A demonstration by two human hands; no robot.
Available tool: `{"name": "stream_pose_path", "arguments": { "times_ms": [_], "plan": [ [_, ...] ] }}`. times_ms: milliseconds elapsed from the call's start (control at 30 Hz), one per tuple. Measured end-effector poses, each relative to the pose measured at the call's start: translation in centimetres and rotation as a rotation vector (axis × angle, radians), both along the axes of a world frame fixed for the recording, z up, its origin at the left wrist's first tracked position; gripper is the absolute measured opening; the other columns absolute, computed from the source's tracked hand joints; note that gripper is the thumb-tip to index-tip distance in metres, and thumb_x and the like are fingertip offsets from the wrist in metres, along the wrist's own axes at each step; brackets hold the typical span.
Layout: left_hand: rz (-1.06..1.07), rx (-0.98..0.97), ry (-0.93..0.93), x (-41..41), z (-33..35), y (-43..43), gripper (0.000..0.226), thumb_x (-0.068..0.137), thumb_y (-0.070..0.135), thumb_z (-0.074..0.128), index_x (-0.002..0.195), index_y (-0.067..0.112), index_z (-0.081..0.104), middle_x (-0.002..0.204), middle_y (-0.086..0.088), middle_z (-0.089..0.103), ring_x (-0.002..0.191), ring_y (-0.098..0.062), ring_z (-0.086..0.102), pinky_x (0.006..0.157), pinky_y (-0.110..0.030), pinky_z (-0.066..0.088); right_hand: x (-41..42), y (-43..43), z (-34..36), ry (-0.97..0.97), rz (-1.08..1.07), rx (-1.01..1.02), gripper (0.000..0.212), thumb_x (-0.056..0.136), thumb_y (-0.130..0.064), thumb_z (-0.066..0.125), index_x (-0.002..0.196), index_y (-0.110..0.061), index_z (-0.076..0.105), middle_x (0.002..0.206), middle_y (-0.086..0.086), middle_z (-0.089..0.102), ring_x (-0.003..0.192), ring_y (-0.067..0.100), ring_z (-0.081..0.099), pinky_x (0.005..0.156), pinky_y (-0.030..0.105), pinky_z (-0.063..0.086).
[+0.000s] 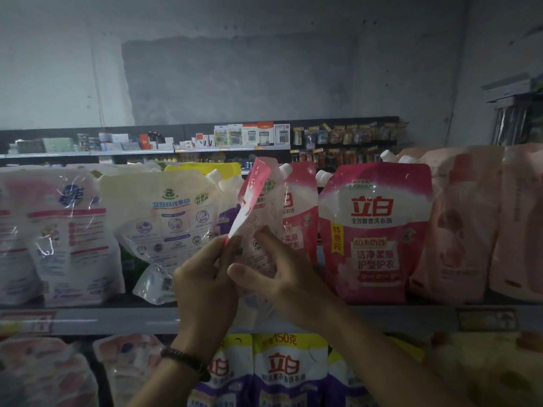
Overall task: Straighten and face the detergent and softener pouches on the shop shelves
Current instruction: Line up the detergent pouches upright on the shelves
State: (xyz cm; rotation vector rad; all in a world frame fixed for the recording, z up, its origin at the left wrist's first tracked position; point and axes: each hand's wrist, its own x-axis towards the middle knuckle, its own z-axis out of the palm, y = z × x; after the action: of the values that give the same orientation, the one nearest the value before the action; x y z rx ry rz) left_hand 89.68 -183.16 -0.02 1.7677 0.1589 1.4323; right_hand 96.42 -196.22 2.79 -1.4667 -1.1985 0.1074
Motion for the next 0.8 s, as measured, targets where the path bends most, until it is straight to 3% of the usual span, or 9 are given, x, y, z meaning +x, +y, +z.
{"name": "stream_pose_path", "arguments": {
  "times_ms": [133,233,333,433,533,600,633,733,800],
  "plan": [
    [0.095,0.114,-0.010,-0.3,-0.2,-1.1,0.026,0.100,0.016,0.072,0.094,0.041,0.077,0.077,0.022,0.074,0.065,0.001,0.069,0.055,-0.012,0.048,0.3,0.2,0.0,-0.042,-0.048,-0.013,0.043,0.089,-0.048,0.082,0.122,-0.027,0.066,0.118,-0.007,0.074,0.114,0.007,0.070,0.096,0.033,0.060],
    [0.171,0.168,-0.003,0.0,-0.6,-1.9,0.022,0.097,0.024,0.069,0.108,0.038,0.082,0.071,0.018,0.075,0.062,0.001,0.069,0.053,-0.027,0.054,0.2,0.0,0.4,0.002,-0.102,-0.005,0.026,0.085,-0.041,0.087,0.096,-0.023,0.070,0.086,-0.013,0.077,0.085,-0.001,0.073,0.072,0.018,0.056],
    [0.230,0.171,-0.014,0.7,-1.1,-2.2,0.028,0.091,0.041,0.058,0.084,0.027,0.083,0.051,0.011,0.061,0.047,-0.003,0.057,0.047,-0.026,0.041,0.0,0.3,1.0,0.000,-0.120,0.034,0.034,0.088,-0.041,0.084,0.072,-0.016,0.068,0.062,-0.009,0.069,0.062,0.006,0.070,0.058,0.025,0.053],
    [0.313,0.220,0.066,0.8,-1.0,-3.1,0.034,0.091,0.048,0.065,0.066,0.025,0.066,0.047,0.011,0.052,0.042,-0.003,0.049,0.046,-0.021,0.030,0.4,0.8,1.3,-0.057,-0.206,0.102,0.053,0.091,-0.051,0.077,0.073,-0.002,0.066,0.063,0.011,0.069,0.059,0.028,0.069,0.057,0.043,0.055],
    [0.293,0.332,0.108,0.4,-1.2,-4.5,0.010,0.088,0.043,0.079,0.097,0.041,0.076,0.054,0.022,0.057,0.056,-0.006,0.063,0.046,-0.010,0.031,1.1,0.9,1.7,-0.083,-0.357,0.130,0.053,0.102,-0.043,0.067,0.072,0.001,0.062,0.058,0.011,0.063,0.051,0.024,0.062,0.053,0.044,0.051],
    [0.200,0.377,0.119,0.0,-1.2,-4.4,0.035,0.088,0.044,0.077,0.123,0.049,0.072,0.060,0.033,0.056,0.066,0.003,0.068,0.049,-0.005,0.039,1.9,1.0,1.8,-0.061,-0.430,0.124,0.048,0.107,-0.037,0.061,0.079,0.002,0.063,0.065,0.012,0.068,0.059,0.029,0.069,0.058,0.050,0.056],
    [0.149,0.352,0.108,0.0,-1.0,-3.9,0.036,0.089,0.044,0.075,0.124,0.050,0.071,0.063,0.035,0.058,0.065,0.004,0.069,0.052,-0.006,0.045,2.3,1.1,1.8,-0.036,-0.425,0.107,0.046,0.108,-0.038,0.059,0.084,0.001,0.066,0.073,0.016,0.072,0.067,0.033,0.073,0.064,0.053,0.059],
    [-0.051,0.058,0.046,0.9,-0.4,-0.7,0.014,0.099,0.032,0.069,0.106,0.041,0.077,0.075,0.017,0.074,0.067,-0.009,0.074,0.057,-0.035,0.062,2.5,1.1,1.8,0.025,-0.399,0.058,0.050,0.109,-0.044,0.052,0.103,0.002,0.071,0.096,0.027,0.074,0.087,0.040,0.075,0.079,0.064,0.058],
    [-0.112,-0.143,0.060,2.1,0.0,1.5,0.019,0.105,0.019,0.062,0.109,0.033,0.075,0.091,0.010,0.078,0.086,-0.021,0.077,0.068,-0.040,0.065,2.4,0.8,1.9,0.039,-0.383,0.047,0.053,0.110,-0.044,0.050,0.109,0.006,0.068,0.106,0.034,0.070,0.097,0.053,0.070,0.081,0.069,0.055]
  ]
}}
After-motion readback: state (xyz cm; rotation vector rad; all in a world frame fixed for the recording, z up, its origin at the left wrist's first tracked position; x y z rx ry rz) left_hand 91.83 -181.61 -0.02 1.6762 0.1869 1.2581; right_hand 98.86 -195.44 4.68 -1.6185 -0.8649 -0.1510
